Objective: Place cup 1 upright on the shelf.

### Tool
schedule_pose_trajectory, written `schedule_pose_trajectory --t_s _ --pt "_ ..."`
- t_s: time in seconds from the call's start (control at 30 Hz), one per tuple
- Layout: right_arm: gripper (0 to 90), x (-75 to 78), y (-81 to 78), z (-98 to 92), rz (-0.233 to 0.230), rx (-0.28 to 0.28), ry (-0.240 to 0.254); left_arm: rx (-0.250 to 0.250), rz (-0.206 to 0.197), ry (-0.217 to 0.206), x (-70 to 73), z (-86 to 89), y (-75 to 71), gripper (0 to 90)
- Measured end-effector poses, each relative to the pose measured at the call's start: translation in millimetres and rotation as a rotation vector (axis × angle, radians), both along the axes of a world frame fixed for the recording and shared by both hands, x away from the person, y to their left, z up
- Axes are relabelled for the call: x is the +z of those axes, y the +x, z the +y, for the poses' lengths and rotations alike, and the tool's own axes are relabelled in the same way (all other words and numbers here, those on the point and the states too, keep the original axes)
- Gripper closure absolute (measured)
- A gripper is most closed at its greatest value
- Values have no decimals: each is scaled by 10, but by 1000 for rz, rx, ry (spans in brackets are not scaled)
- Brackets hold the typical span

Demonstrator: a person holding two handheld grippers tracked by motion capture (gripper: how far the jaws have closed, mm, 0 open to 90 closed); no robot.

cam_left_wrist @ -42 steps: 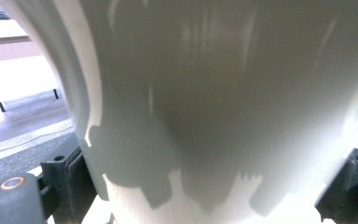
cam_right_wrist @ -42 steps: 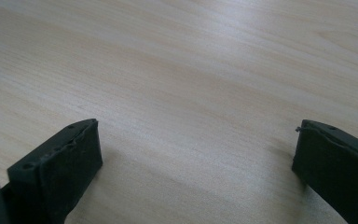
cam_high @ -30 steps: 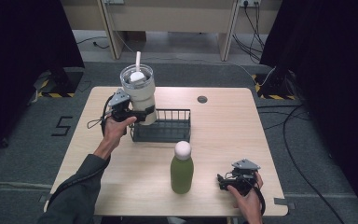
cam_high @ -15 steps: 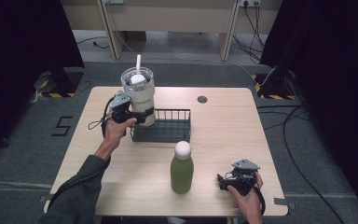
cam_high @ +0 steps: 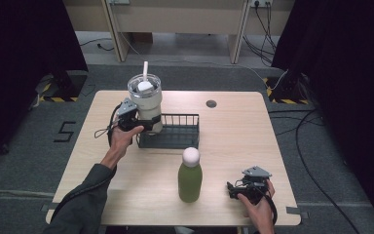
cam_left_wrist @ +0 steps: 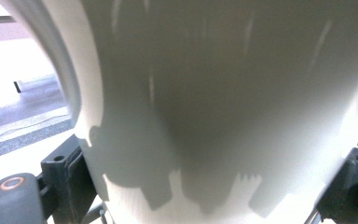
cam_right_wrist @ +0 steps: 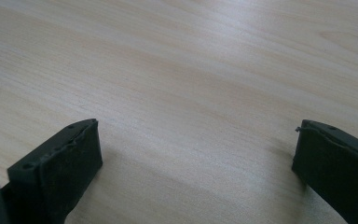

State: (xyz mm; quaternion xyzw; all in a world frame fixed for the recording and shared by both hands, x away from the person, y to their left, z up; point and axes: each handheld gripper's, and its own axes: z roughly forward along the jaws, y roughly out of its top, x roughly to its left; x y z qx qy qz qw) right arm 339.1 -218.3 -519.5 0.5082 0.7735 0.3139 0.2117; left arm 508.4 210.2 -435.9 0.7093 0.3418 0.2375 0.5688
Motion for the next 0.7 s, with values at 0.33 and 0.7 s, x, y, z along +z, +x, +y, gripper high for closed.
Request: schedule_pose_trajectory --t_s 0.33,0.7 --pt "12 -3 2 0 -5 3 0 1 10 -1 -112 -20 3 108" --pt "13 -3 1 1 -4 4 0 4 6 9 -224 -40 -4 108"
